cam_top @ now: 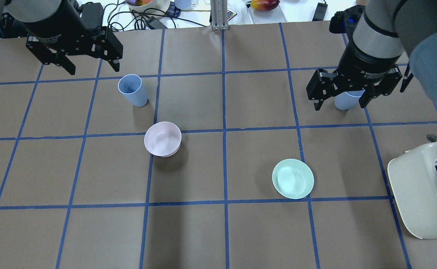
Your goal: Stack blue cups with both arms
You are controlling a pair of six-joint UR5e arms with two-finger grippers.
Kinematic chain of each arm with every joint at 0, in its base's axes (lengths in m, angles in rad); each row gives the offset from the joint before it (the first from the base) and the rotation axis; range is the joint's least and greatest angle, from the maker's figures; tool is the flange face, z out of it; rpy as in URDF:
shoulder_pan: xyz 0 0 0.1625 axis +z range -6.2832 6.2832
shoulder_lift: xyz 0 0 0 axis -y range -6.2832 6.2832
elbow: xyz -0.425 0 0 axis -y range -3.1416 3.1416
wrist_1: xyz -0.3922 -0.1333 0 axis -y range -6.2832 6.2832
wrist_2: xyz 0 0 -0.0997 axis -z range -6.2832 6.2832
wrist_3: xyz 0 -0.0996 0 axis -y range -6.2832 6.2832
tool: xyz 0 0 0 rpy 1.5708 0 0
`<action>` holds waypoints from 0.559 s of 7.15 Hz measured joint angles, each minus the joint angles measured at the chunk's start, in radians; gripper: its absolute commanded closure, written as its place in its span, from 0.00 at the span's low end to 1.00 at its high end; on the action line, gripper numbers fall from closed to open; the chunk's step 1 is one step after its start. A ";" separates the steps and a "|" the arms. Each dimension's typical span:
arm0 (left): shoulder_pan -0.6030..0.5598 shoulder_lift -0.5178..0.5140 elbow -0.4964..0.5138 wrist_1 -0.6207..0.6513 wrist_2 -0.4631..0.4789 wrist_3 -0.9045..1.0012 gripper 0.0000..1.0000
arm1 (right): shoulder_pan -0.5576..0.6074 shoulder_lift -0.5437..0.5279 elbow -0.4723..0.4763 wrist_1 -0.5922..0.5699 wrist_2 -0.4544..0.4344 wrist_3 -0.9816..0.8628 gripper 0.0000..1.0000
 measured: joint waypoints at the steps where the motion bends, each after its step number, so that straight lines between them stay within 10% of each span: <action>1: 0.001 -0.068 -0.002 0.069 0.002 0.012 0.00 | 0.000 0.003 0.000 -0.002 -0.002 -0.001 0.00; 4: 0.002 -0.305 -0.001 0.336 -0.001 0.099 0.00 | -0.006 0.030 0.003 -0.010 -0.002 0.002 0.00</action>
